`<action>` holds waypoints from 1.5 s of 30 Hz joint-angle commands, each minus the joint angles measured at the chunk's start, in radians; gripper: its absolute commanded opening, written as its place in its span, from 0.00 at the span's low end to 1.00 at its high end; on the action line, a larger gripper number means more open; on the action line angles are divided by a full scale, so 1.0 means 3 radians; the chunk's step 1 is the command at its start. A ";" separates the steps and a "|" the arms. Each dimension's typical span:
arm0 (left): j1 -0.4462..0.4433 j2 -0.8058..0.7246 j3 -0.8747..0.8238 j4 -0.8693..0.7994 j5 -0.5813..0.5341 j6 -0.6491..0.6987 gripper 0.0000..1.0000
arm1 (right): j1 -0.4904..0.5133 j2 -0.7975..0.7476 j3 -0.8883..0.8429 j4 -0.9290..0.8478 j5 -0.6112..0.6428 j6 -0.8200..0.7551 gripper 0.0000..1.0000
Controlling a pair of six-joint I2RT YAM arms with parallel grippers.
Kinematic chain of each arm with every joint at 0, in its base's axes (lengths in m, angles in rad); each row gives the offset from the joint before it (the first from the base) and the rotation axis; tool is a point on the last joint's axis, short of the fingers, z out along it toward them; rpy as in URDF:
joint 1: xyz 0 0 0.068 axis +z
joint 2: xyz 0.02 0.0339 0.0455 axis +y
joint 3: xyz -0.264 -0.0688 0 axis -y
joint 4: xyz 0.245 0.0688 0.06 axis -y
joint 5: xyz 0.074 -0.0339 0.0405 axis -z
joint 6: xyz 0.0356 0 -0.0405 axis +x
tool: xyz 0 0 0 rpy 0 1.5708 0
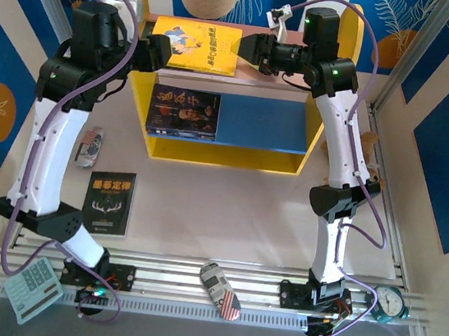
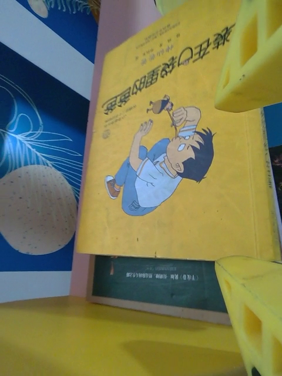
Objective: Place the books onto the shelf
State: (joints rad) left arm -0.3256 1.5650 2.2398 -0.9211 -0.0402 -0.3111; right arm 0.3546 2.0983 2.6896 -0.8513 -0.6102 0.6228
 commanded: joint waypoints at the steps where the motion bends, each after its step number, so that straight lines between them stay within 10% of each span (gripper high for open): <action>1: 0.0010 -0.0111 0.0021 0.0069 -0.0121 0.0075 0.67 | 0.0030 0.0066 -0.0007 0.0079 -0.0127 0.0057 0.53; 45: 0.0022 -0.0431 -0.0643 0.0033 0.0265 0.0055 0.66 | 0.0115 0.0231 0.0111 0.0378 -0.0187 0.0310 0.54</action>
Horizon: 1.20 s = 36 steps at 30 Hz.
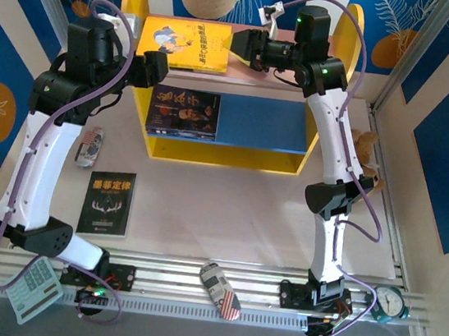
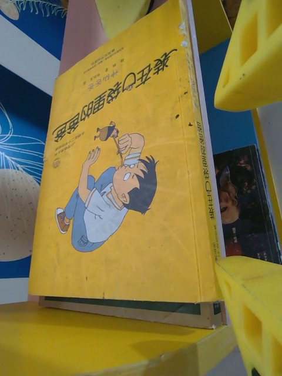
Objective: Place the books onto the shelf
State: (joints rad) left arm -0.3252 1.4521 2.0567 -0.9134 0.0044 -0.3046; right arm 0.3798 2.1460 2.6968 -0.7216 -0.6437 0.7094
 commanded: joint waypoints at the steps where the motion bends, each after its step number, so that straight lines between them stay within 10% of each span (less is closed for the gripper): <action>1: 0.0021 -0.0053 -0.0044 0.0011 0.0130 0.0031 0.66 | 0.0030 0.0072 0.0092 -0.0059 -0.0076 0.0018 0.54; 36: 0.0183 0.0120 0.0089 0.0069 0.0210 0.0084 0.67 | 0.0069 0.0128 0.0103 0.0123 -0.0146 0.0103 0.55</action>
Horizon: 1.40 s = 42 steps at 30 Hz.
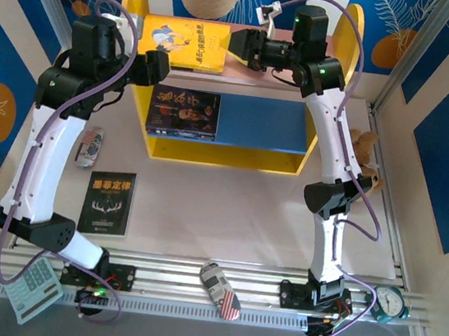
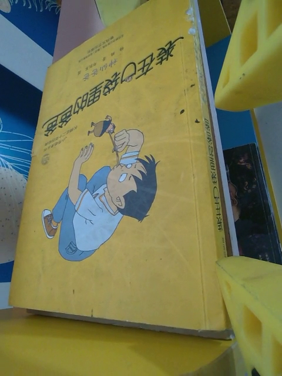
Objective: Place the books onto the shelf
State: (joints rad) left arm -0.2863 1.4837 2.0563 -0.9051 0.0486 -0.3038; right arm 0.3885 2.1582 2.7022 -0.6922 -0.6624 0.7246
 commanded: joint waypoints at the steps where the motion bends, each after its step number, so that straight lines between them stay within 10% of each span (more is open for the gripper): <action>1: 0.0057 0.0010 0.0090 0.0041 0.0063 0.0081 0.67 | 0.0041 0.0092 0.0088 0.0041 -0.0088 0.0059 0.55; 42: 0.0186 0.0123 0.0356 -0.0028 0.0156 0.0134 0.68 | 0.0038 0.0171 0.0161 0.0181 -0.0116 0.0162 0.56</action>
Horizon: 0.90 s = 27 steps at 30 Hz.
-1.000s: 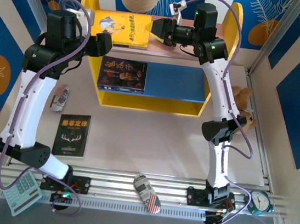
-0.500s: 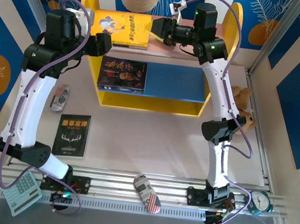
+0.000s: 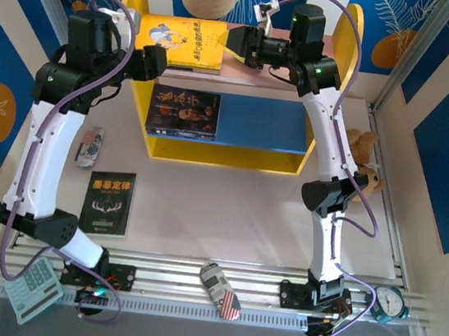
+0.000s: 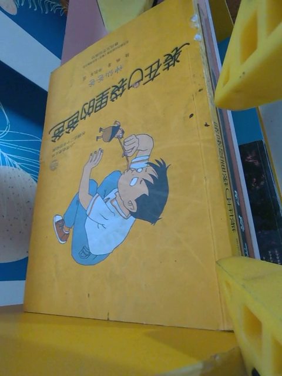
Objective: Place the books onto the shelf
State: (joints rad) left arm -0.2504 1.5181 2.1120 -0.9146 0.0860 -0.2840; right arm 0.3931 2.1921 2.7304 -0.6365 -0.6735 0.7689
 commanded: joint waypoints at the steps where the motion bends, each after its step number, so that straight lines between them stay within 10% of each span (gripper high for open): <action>1: 0.0072 0.0002 0.0203 0.0001 0.0019 0.0077 0.68 | 0.0013 0.0051 0.0070 -0.0015 -0.0077 0.0014 0.56; 15: 0.0093 -0.0299 0.0277 -0.0135 -0.0329 0.0106 0.70 | -0.0077 -0.0160 -0.0041 -0.0282 0.0030 -0.0242 0.62; 27: 0.0091 -0.1189 -0.0995 -0.0447 -0.0858 -0.0273 0.70 | -0.0064 -0.0889 -0.0756 -0.0620 0.0353 -0.0883 0.63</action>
State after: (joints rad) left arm -0.2363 1.2198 1.9114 -0.9707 -0.1093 -0.3092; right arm 0.3664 2.0327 2.5614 -0.7532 -0.6075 0.5999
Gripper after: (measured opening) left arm 0.697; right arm 0.635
